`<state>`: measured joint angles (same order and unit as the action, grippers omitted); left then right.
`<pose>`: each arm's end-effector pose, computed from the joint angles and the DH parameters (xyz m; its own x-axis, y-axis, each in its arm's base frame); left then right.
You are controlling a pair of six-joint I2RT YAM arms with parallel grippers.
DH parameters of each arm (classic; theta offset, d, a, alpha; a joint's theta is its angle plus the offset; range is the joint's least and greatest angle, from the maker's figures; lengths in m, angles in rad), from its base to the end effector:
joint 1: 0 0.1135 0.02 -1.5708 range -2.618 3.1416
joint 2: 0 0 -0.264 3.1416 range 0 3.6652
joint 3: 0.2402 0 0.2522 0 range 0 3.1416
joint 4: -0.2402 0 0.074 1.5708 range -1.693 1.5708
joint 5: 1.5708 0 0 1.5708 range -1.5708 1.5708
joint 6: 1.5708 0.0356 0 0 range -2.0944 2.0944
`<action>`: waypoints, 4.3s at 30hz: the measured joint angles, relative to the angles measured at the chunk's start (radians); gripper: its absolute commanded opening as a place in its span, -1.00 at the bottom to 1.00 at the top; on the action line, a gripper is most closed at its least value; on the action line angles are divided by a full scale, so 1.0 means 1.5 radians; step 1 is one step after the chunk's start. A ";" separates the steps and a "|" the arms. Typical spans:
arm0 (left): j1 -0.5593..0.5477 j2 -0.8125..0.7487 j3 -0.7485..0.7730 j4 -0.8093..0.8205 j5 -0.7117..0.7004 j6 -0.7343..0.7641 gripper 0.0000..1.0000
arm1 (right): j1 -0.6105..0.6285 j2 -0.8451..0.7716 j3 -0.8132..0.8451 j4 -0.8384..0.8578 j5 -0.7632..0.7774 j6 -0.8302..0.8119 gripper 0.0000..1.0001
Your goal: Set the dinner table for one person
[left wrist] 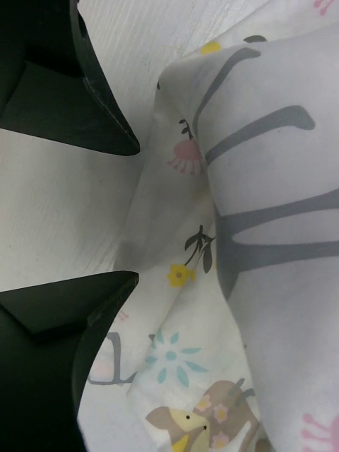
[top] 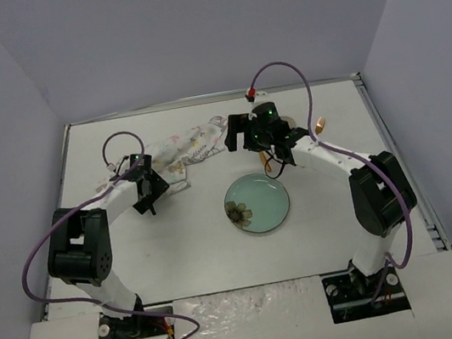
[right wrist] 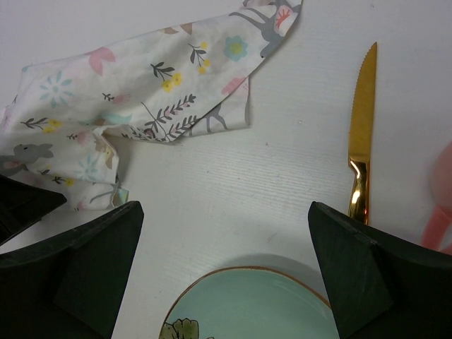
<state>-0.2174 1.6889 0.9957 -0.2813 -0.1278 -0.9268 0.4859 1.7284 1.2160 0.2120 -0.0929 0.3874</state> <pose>0.3322 -0.0687 0.1748 -0.6003 -0.6797 -0.4215 -0.5596 0.7335 -0.3858 0.3600 0.1939 0.2740 -0.4475 0.1890 -0.8741 -0.4042 0.8291 0.3863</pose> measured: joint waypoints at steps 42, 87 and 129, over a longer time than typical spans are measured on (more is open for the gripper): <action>0.003 -0.164 0.126 -0.283 -0.061 0.206 -1.00 | 0.017 0.243 0.127 0.109 0.038 0.006 0.65; 0.028 -0.199 -0.017 -0.354 -0.014 0.281 -1.00 | 0.022 0.451 0.287 0.231 0.026 -0.018 -0.47; 0.234 -0.219 0.369 -0.384 0.068 0.362 -0.91 | 0.026 0.159 0.272 0.250 0.012 -0.116 -1.00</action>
<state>0.1329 1.3598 1.5495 -0.8579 -0.0261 -0.3836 0.5246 1.9671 1.6244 0.5864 -0.0743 0.2133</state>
